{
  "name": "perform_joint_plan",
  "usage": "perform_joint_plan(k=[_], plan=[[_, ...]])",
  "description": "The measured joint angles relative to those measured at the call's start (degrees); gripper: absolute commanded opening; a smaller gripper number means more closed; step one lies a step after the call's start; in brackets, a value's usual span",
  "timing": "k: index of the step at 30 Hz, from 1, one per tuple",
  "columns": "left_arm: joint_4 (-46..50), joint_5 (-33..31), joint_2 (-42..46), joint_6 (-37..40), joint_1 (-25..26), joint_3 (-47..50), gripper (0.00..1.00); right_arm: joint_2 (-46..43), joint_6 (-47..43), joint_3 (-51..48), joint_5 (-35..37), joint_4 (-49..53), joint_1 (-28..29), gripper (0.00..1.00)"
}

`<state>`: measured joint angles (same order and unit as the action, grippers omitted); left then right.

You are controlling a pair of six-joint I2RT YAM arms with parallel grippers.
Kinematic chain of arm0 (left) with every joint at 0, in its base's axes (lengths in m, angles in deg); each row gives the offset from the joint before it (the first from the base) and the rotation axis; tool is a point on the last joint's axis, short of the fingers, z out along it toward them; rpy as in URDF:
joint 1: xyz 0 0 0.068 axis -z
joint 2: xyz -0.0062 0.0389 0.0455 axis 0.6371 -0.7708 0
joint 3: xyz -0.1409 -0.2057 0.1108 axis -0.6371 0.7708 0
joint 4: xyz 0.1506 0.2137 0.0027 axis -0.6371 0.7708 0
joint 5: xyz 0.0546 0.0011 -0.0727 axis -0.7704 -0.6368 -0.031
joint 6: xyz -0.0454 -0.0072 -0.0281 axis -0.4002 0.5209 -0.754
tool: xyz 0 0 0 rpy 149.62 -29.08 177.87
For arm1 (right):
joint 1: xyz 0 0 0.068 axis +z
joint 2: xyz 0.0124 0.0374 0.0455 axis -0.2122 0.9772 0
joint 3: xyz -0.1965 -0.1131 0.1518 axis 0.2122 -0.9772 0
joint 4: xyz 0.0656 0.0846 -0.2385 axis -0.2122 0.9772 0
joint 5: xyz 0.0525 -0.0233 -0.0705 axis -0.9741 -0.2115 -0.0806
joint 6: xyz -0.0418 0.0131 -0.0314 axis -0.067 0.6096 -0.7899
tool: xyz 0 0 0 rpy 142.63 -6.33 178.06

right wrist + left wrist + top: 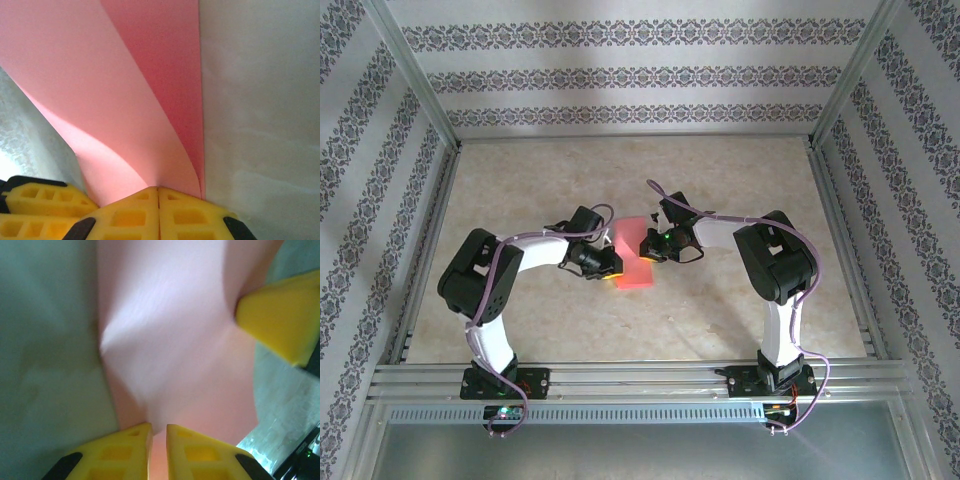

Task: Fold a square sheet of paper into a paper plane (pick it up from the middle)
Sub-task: First fold the square sheet of paper in half at the center of the table.

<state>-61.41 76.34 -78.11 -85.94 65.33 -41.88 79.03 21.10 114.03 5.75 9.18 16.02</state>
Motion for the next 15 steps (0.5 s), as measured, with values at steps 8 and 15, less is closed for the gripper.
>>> perform_joint_plan(k=[8, 15], plan=[[4.04, -1.07, 3.23, -1.79, 0.09, -1.01, 0.15, 0.00, 0.02, -0.22, -0.02, -0.31, 0.00, 0.08], [-1.97, -1.49, -0.50, -7.08, 2.80, -2.34, 0.14, -0.02, 0.24, -0.50, -0.09, -0.79, 0.00, 0.08]])
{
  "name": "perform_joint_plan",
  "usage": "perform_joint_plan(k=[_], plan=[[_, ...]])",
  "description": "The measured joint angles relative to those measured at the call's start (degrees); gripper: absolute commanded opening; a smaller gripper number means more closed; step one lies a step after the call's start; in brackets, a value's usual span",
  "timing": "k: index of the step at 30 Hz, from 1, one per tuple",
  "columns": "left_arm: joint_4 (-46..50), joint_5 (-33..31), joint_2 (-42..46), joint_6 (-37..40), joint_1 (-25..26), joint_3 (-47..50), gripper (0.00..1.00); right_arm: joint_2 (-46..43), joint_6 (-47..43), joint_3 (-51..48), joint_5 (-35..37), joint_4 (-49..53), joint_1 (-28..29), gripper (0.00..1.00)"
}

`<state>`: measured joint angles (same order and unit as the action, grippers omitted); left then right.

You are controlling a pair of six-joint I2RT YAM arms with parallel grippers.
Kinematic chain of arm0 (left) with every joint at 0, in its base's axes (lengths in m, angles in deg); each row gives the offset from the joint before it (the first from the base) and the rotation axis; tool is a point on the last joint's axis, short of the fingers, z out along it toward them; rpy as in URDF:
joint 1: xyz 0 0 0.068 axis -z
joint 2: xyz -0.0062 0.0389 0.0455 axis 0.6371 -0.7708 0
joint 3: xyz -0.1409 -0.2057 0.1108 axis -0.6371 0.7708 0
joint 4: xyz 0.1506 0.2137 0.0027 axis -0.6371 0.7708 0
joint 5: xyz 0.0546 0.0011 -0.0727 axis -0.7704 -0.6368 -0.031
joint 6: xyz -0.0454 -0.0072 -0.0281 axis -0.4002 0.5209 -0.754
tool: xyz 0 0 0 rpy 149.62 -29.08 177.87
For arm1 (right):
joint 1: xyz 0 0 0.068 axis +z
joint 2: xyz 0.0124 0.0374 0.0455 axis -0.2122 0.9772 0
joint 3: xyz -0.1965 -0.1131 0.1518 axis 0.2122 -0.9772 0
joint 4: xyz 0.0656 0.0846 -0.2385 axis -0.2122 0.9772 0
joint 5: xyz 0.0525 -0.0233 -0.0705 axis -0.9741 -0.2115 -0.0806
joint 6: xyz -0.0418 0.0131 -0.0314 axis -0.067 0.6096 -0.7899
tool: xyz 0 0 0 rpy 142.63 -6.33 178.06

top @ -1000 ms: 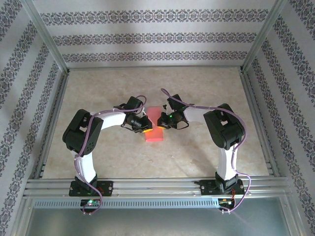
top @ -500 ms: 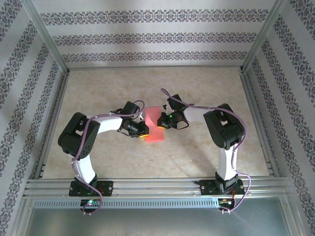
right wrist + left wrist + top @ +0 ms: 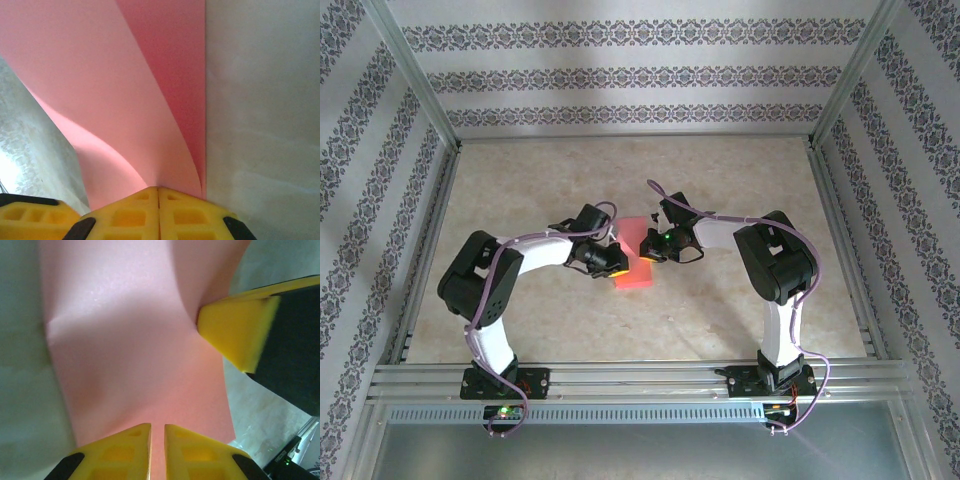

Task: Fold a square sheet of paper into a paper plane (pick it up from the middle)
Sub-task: First fold the square sheet of paper in half at the center of the table.

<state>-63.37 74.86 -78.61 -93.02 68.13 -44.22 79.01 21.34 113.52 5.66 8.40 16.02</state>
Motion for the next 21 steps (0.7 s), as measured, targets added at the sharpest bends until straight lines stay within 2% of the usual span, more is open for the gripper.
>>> perform_joint_plan(k=[5, 11, 21], plan=[[-1.64, -0.44, -0.98, -0.87, 0.70, 1.27, 0.14, 0.00, 0.02, -0.26, -0.04, -0.44, 0.00, 0.08], [-3.02, -0.81, 1.84, 0.96, 0.70, 5.27, 0.14, -0.04, 0.66, -0.57, -0.11, -0.87, -0.02, 0.08], [8.13, -1.38, 11.13, 5.81, 0.46, 10.51, 0.15, -0.11, 1.03, -1.14, -0.13, -1.77, -0.04, 0.07]])
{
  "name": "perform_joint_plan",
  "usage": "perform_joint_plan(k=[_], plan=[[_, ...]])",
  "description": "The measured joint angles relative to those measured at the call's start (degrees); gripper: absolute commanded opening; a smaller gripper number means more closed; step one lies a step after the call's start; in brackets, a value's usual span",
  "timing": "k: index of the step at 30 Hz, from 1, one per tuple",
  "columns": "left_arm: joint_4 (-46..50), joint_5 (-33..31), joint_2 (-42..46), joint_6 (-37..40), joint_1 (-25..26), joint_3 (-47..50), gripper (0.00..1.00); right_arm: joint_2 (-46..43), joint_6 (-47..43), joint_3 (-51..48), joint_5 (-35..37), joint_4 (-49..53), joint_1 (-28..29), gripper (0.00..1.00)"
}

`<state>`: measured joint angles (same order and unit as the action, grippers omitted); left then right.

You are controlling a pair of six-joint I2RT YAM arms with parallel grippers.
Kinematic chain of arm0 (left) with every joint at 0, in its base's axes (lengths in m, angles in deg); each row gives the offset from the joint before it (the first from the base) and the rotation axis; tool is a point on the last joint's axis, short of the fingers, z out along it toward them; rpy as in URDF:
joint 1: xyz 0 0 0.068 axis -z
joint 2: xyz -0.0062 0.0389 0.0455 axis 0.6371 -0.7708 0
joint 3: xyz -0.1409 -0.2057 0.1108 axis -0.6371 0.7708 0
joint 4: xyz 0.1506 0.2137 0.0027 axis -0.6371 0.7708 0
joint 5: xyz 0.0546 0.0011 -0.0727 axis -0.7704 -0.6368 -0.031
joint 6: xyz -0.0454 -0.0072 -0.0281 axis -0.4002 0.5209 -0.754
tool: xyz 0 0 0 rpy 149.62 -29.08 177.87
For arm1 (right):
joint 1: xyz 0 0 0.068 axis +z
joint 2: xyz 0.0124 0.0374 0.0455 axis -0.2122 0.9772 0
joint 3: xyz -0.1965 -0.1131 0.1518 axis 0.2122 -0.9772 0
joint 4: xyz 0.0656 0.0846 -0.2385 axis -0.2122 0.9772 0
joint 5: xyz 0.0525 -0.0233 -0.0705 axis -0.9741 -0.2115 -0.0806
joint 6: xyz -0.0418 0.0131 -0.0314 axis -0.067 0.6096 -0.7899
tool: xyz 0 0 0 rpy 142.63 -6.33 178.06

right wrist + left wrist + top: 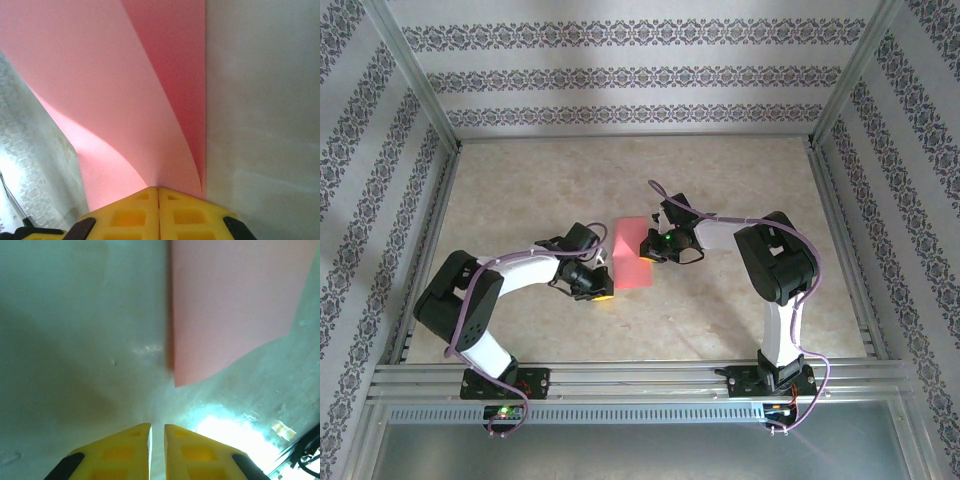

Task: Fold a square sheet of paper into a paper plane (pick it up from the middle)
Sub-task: First fold the square sheet of paper in half at the center of the table.

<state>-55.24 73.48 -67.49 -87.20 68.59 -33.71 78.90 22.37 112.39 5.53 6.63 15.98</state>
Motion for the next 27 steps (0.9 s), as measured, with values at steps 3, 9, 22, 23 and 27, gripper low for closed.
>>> perform_joint_plan(k=[3, 9, 22, 23, 27], plan=[[-1.07, 1.14, 0.42, -0.39, -1.27, -1.49, 0.14, -0.04, -0.17, -0.04, 0.00, -0.02, 0.00, 0.07], [-8.04, 2.25, -5.40, -2.38, -4.39, -10.97, 0.12, -0.02, -0.50, -0.02, 0.00, 0.00, 0.00, 0.07], [-10.27, 0.11, -17.53, -2.47, -5.60, -17.92, 0.12, 0.17, -1.27, 0.20, -0.04, 0.22, 0.00, 0.07], [-10.27, 0.02, -17.79, -2.49, -5.88, -17.92, 0.12, 0.17, -1.27, 0.20, -0.04, 0.22, 0.00, 0.07], [-10.27, -1.16, -18.14, -2.51, -7.23, -17.68, 0.12, 0.20, -1.27, 0.20, -0.04, 0.22, 0.00, 0.07]])
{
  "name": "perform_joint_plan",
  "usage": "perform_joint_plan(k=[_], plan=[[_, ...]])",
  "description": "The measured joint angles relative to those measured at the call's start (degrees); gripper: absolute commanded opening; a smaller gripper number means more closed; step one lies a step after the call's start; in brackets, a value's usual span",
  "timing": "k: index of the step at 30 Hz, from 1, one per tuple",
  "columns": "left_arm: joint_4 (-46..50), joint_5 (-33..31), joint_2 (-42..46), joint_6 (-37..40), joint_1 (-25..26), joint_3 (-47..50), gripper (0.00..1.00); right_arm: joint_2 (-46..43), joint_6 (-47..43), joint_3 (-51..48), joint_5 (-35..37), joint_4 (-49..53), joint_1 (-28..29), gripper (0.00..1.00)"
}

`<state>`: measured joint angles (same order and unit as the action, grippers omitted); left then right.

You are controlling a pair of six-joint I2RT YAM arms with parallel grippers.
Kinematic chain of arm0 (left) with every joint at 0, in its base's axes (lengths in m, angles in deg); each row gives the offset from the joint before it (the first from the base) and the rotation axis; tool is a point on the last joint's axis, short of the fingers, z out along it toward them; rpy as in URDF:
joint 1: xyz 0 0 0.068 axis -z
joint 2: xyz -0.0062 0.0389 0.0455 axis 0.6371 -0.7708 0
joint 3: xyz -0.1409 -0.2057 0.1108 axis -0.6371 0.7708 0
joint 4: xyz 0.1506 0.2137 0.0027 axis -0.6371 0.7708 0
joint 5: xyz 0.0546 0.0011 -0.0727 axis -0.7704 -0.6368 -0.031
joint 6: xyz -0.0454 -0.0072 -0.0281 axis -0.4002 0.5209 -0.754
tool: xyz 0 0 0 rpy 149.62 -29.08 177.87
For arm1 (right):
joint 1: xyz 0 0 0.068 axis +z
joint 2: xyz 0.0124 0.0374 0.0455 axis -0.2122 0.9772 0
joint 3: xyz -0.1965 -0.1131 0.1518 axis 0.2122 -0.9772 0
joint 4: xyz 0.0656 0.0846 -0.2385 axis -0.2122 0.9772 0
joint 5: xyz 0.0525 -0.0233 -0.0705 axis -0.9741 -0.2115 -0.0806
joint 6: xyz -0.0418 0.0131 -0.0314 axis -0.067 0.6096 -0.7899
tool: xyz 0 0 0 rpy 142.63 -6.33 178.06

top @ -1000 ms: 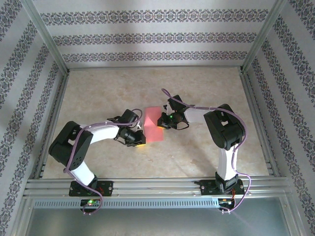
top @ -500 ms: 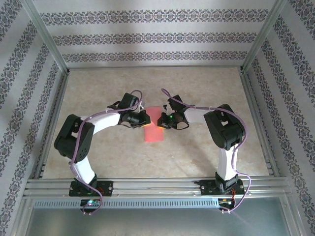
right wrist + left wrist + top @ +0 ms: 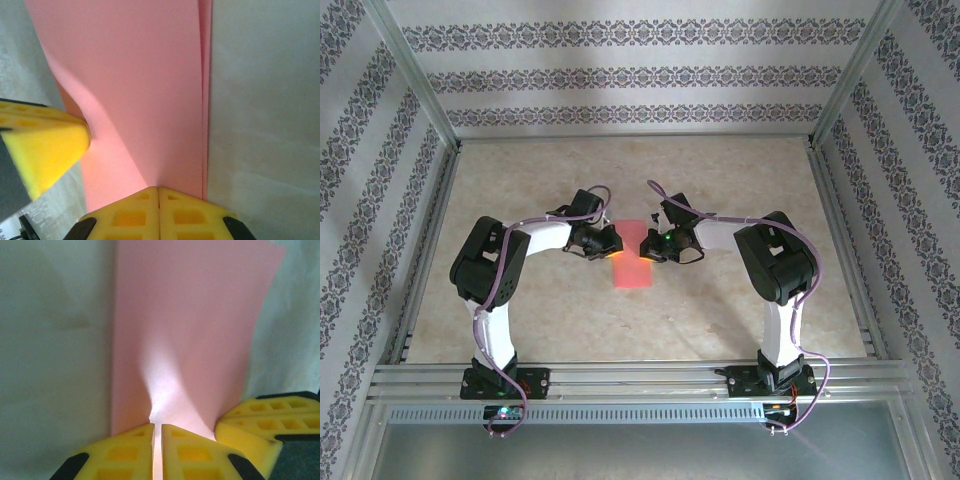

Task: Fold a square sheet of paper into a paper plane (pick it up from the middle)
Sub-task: First fold the square sheet of paper in half at the center of the table.

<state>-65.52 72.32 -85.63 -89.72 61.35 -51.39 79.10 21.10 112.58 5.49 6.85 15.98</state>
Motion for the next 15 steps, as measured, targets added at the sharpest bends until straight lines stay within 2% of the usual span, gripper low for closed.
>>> perform_joint_plan(k=[8, 15], plan=[[-2.99, 0.13, 1.14, -0.81, -1.18, 3.02, 0.12, 0.15, -0.07, 0.00, -0.07, -0.24, -0.11, 0.07], [-2.27, -1.49, 5.27, -0.90, -4.35, 5.18, 0.12, 0.26, -0.26, 0.00, -0.52, -0.33, -0.26, 0.07]])
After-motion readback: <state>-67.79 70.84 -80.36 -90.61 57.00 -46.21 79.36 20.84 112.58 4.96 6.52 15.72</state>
